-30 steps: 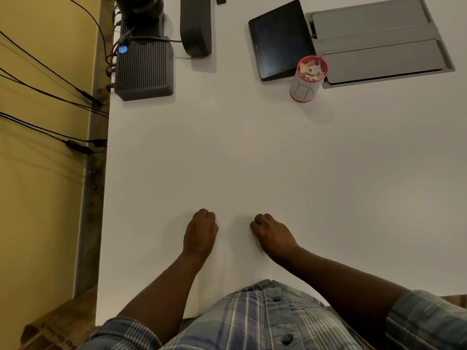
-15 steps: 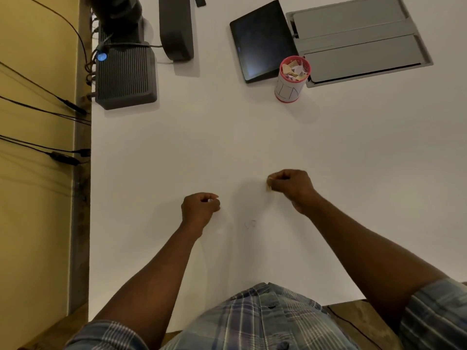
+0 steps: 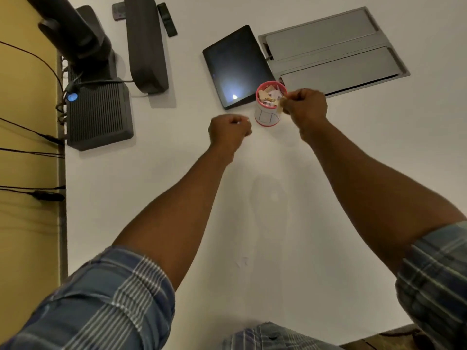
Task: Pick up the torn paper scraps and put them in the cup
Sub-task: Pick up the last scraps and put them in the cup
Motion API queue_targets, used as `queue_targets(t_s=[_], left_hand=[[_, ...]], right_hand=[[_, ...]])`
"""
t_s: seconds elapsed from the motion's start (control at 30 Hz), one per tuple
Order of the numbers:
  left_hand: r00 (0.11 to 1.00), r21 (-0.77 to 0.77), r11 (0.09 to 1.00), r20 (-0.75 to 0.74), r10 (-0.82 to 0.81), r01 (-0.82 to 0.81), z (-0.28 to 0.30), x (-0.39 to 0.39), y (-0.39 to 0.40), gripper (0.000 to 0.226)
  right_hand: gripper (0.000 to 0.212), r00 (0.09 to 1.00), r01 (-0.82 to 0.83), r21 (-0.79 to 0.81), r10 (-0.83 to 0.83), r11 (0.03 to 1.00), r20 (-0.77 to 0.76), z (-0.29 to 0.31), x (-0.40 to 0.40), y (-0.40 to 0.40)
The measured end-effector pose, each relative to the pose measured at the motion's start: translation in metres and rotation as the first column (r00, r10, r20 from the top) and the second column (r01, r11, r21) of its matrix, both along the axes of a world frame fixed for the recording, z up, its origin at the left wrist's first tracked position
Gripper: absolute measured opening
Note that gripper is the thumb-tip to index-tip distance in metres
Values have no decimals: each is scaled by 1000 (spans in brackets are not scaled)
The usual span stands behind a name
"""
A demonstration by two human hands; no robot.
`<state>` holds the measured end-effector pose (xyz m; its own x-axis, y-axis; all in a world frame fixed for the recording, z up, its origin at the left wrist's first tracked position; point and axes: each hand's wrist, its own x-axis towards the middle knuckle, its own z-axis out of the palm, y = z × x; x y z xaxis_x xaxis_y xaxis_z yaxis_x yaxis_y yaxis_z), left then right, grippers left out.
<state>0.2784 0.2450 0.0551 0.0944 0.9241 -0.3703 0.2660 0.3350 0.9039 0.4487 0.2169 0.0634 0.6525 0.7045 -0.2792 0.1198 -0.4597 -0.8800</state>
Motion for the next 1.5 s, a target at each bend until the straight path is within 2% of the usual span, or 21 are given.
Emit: queue_targets(t_s=[0.13,0.23,0.33,0.4,0.47,0.53,0.63,0.73,0.87,0.93,1.03,1.13,1.23,1.33,1.5], left_hand=[[973,203,971,-215,-85,129,9,40,40,8],[919,285,930,-376,-115,234,5,63,64,5],[851,318,879,-500,-162,354,-2,80,76,4],[780,304,833,-586,-220,463,-7,86,81,4],[685,261,766,-665,-298,587,-8,90,86,14],[613,235,705,-711,-345,669,-9,94,91,18],[580,267,663,-754,-308,699,-6,97,92,11],[543,264,620,-778,-316,739,-5,95,95,10],[544,301,584,-784,-299,754,-6,90,96,21],[545,307,582,-787,-290,753,-8,89,95,19],[532,301,579,-799,-280,758,-13,85,93,23],[517,272,605,-810,-276,749,-18,83,91,21],[520,247,620,-797,-307,745,-13,80,91,21],[585,294,631,-745,-320,718,-5,73,89,22],[749,442,687,-622,-229,577,5,47,65,25]], right_hand=[[7,965,-86,-12,86,996,250,-1,12,31],[11,872,-202,-67,210,977,442,-10,18,44],[16,783,-279,-153,317,948,536,-18,23,53],[16,714,-329,-216,391,920,580,-18,23,58],[16,652,-365,-292,467,884,597,-14,21,62],[37,635,-381,-347,516,857,575,-11,17,65],[61,610,-397,-407,568,823,553,-9,16,68],[59,557,-401,-437,593,805,581,-6,18,70],[27,474,-368,-491,614,789,631,-9,19,73],[20,460,-345,-533,634,773,621,-15,17,75],[17,484,-286,-526,595,801,642,-24,13,73],[20,551,-279,-504,566,817,613,-26,8,71],[22,547,-295,-526,593,797,591,-23,7,73],[26,547,-292,-526,590,799,594,-16,8,70],[37,540,-332,-452,560,828,628,-9,3,52]])
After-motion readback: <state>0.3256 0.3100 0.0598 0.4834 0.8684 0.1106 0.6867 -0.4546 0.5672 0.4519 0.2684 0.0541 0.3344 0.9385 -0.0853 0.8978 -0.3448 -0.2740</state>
